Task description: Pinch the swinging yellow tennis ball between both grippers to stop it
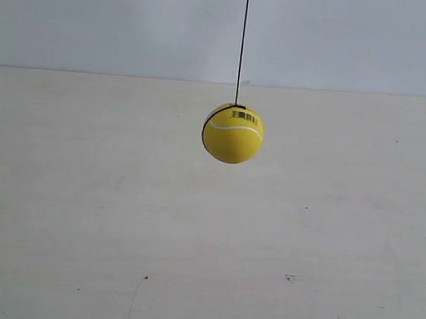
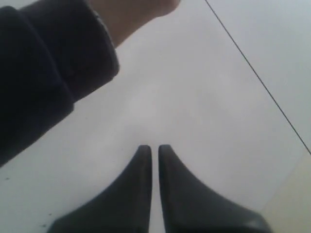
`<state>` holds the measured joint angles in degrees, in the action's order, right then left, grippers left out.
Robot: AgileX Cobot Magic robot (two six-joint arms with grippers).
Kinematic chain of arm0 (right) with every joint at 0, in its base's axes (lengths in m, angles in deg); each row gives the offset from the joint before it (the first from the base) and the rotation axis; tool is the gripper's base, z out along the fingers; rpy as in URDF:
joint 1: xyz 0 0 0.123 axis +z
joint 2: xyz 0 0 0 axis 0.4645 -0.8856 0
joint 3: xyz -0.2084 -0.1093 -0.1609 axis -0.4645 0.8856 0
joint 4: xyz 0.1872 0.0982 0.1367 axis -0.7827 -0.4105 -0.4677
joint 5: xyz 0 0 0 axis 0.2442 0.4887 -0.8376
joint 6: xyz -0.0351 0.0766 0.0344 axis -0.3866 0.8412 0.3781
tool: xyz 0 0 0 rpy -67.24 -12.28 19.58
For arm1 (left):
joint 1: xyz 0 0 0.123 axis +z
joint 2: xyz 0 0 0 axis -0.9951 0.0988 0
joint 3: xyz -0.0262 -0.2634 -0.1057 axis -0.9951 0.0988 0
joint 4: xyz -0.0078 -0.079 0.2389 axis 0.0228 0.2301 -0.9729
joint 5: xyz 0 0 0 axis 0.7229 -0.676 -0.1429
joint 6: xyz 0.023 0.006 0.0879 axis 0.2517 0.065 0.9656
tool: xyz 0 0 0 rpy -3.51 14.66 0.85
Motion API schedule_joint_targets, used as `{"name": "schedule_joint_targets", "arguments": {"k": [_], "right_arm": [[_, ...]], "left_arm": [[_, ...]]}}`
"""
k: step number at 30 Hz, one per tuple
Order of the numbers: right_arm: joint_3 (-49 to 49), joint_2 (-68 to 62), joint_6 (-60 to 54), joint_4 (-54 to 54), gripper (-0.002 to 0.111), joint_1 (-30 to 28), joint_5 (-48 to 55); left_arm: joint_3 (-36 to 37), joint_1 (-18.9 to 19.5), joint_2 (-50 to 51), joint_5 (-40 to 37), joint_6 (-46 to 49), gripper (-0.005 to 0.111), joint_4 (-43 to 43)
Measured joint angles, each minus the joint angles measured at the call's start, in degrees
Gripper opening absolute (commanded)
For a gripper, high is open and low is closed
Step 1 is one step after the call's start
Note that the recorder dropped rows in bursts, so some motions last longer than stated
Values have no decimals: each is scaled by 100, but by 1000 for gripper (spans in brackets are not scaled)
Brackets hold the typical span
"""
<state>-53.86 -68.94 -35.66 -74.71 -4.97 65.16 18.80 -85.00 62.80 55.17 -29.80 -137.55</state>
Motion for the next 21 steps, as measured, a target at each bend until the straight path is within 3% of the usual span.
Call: {"name": "schedule_joint_targets", "arguments": {"k": [5, 8, 16, 21], "right_arm": [[565, 80, -1939, -2165, 0, 0, -584], [1149, 115, -2444, -3002, 0, 0, -1171], [2542, 323, -2413, -3456, 0, -23, -1624], [3104, 461, -1992, -3469, 0, -23, -1789]], "left_arm": [[721, 0, -890, -414, -13, 5, 173], [1160, 0, -1238, -613, -13, 5, 367], [2255, 0, -1638, -1364, 66, 5, 1140], [2942, 0, -1638, -1385, 420, 5, 1536]]}}
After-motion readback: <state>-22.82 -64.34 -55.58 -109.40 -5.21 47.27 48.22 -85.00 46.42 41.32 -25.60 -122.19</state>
